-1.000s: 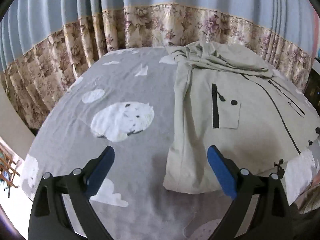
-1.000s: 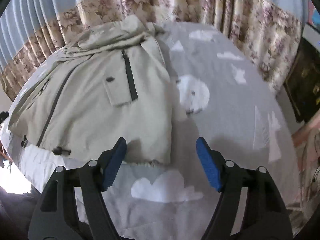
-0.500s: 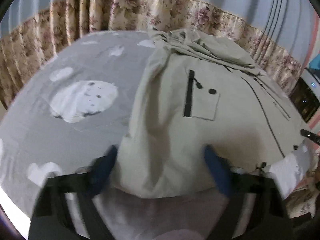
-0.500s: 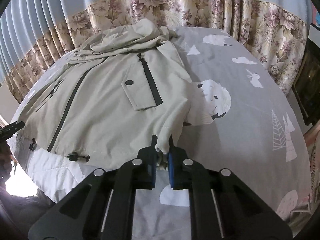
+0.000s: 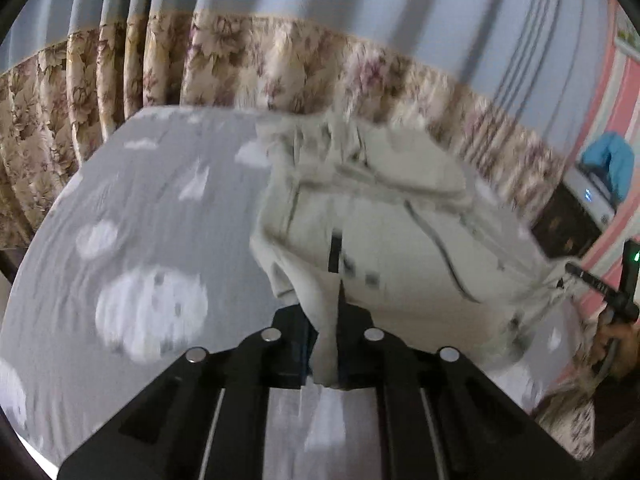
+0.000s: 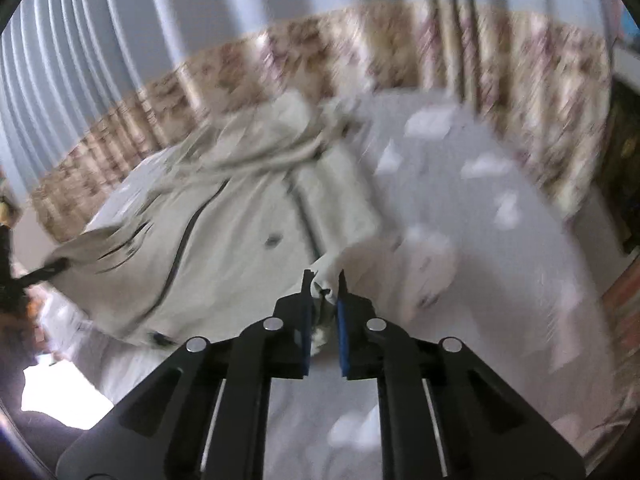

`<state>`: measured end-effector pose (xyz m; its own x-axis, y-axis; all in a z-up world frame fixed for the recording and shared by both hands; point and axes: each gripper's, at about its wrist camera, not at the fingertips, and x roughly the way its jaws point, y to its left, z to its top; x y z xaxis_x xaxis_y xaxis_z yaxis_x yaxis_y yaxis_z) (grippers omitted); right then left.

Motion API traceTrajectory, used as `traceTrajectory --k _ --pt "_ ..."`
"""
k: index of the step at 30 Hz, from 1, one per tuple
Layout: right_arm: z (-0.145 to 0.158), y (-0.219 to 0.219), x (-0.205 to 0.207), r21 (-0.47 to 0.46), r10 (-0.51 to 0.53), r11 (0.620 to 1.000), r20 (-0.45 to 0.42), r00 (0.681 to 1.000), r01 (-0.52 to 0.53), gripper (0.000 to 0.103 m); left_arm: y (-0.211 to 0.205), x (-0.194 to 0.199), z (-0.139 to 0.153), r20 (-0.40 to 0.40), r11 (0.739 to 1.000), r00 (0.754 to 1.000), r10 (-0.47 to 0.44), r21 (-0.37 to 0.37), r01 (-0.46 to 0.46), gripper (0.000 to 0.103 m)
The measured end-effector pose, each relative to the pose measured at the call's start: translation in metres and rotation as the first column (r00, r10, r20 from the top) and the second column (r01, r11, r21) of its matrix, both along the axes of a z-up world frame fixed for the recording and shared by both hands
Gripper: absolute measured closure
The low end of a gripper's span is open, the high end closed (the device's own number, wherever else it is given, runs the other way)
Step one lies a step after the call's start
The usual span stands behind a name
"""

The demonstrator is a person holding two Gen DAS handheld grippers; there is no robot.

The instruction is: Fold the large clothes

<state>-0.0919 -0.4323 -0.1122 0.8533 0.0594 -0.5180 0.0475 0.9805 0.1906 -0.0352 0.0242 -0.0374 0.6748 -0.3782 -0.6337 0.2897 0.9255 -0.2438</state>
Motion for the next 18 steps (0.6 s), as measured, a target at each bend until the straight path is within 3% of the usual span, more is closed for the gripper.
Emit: traceTrajectory --k 6,12,18 --pt "0.048 -0.013 0.062 -0.056 -0.002 0.998 0.080 0.997 0.006 0.094 -0.014 0.096 0.034 0.075 1.000 0.997 0.001 0.028 -0.003 0.093" --pt "0.109 -0.035 0.167 -0.063 0.002 0.998 0.144 0.990 0.007 0.095 -0.034 0.223 0.061 0.102 0.997 0.994 0.038 0.070 -0.045 0.093" --pt "0.130 -0.048 0.303 -0.110 -0.015 0.994 0.056 0.998 0.021 0.095 -0.061 0.341 0.041 0.028 0.980 0.993 0.115 0.161 -0.118 0.092"
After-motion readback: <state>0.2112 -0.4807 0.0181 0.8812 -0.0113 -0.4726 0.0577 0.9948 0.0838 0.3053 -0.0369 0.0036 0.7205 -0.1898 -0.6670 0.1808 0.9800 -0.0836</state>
